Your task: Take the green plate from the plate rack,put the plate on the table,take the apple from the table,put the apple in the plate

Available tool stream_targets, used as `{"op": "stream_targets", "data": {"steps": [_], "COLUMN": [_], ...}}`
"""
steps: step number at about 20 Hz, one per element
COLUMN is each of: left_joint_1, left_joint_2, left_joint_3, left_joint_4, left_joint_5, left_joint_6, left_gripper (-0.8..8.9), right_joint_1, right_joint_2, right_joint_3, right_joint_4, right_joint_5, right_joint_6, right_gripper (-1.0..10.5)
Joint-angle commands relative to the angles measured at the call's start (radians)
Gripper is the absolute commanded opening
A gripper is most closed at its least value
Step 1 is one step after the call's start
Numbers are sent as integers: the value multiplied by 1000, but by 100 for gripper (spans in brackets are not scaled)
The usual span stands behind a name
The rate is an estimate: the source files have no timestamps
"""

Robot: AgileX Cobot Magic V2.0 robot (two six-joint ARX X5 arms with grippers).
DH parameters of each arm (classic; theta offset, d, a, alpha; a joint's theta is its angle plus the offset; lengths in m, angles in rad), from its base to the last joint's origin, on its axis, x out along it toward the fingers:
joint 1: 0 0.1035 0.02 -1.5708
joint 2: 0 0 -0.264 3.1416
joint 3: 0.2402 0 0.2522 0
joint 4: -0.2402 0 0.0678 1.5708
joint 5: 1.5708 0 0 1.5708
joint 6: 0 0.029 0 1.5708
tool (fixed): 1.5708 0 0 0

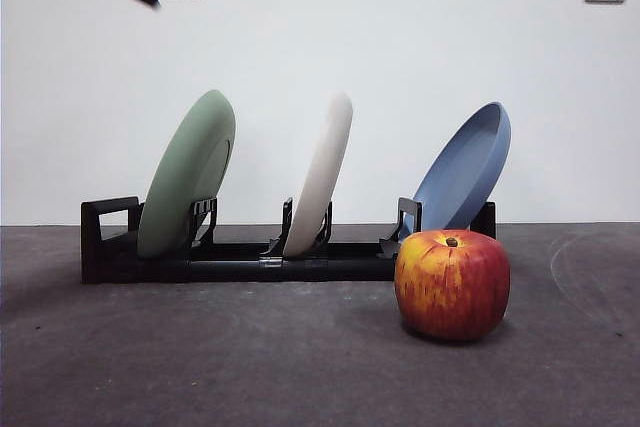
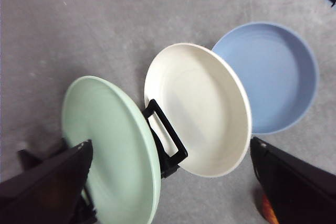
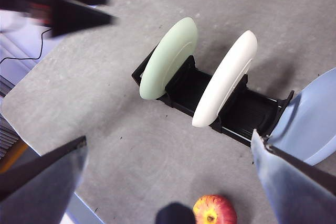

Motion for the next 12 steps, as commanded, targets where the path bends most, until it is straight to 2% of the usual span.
{"op": "stream_targets", "data": {"steps": [1, 3, 7, 12], "left_joint_1": [-27, -48, -68, -72], "left_joint_2": [75, 138, 216, 238], "left_joint_3": [0, 0, 0, 0], "left_joint_4": [22, 29, 62, 122], "left_joint_5": [-33, -113, -208, -224], "left_joint_6": [-8, -8, -8, -8], "left_gripper": [501, 501, 501, 475], "right_joint_1": [2, 2, 2, 2], "right_joint_2": [3, 3, 3, 3], "right_joint_3": [6, 6, 6, 6], "right_joint_4": [6, 6, 6, 6], "right_joint_5": [3, 3, 4, 7], "right_joint_6": [-3, -3, -3, -3], "right_gripper": [598, 598, 596, 595]}}
